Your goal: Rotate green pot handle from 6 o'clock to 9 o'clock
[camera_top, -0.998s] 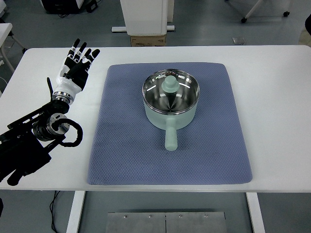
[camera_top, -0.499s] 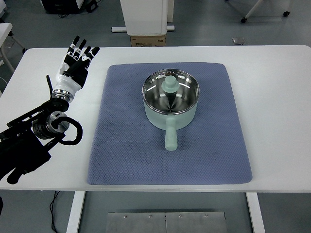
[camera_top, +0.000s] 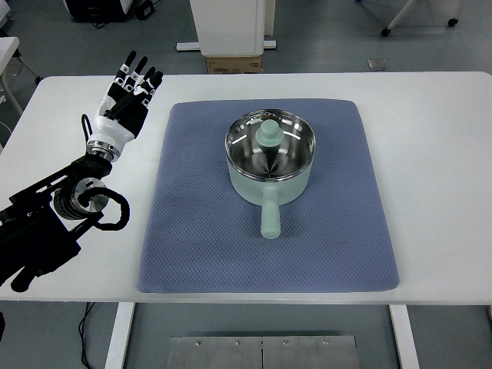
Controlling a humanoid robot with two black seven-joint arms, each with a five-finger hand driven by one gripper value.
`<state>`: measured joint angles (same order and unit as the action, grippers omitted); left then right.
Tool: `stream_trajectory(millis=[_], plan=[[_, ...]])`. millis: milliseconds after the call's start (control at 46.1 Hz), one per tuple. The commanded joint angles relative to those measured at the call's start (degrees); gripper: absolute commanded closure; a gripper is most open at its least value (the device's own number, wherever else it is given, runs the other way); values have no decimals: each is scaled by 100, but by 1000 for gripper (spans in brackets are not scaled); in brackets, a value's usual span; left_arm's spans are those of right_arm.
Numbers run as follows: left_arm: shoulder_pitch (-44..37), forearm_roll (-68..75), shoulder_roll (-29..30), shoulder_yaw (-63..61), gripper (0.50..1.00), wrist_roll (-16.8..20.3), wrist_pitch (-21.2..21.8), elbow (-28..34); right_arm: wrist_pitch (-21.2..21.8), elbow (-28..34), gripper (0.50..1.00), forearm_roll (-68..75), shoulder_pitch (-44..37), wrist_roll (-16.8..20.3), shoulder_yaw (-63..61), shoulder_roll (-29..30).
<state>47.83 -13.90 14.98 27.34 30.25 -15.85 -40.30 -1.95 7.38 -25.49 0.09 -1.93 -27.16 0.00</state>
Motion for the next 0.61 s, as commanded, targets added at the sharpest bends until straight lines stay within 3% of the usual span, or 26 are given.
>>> stream_trajectory(millis=[0, 586], plan=[[24, 19, 22, 9, 500, 8, -216, -39, 1, 0, 500, 0, 0, 0, 0, 0], [77, 2286, 444, 923, 500, 227, -260, -1437, 1, 0, 500, 0, 0, 0, 0, 0]])
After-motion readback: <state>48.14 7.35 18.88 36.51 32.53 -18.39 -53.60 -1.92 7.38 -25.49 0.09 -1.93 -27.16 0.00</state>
